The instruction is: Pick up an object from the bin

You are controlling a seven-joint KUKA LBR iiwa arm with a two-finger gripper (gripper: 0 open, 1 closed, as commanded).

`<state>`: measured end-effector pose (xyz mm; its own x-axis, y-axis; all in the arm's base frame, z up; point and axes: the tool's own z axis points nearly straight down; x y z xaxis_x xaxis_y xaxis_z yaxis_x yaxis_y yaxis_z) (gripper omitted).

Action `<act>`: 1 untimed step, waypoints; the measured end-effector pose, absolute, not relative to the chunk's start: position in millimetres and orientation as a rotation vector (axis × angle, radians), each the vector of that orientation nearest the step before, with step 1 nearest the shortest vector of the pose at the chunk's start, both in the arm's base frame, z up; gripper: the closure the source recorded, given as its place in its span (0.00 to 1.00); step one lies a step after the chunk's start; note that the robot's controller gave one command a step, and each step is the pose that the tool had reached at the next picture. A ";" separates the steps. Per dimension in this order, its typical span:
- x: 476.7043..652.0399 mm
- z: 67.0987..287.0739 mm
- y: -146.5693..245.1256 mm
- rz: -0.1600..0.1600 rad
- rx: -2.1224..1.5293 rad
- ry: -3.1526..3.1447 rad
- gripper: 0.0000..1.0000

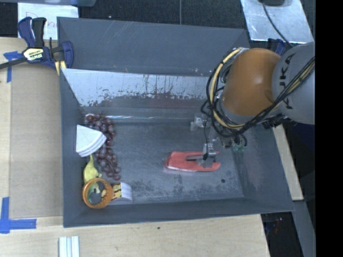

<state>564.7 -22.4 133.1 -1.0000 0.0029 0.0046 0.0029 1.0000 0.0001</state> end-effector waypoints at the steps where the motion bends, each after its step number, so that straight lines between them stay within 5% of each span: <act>1: 566.7 137.4 -22.4 0.000 -0.004 -3.145 0.00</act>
Offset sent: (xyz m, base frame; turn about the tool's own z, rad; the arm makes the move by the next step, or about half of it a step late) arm -0.0013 0.0124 -0.0460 0.0328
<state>566.7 -22.4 137.4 -1.0000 0.0025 -0.0034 0.0025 1.0000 -0.0003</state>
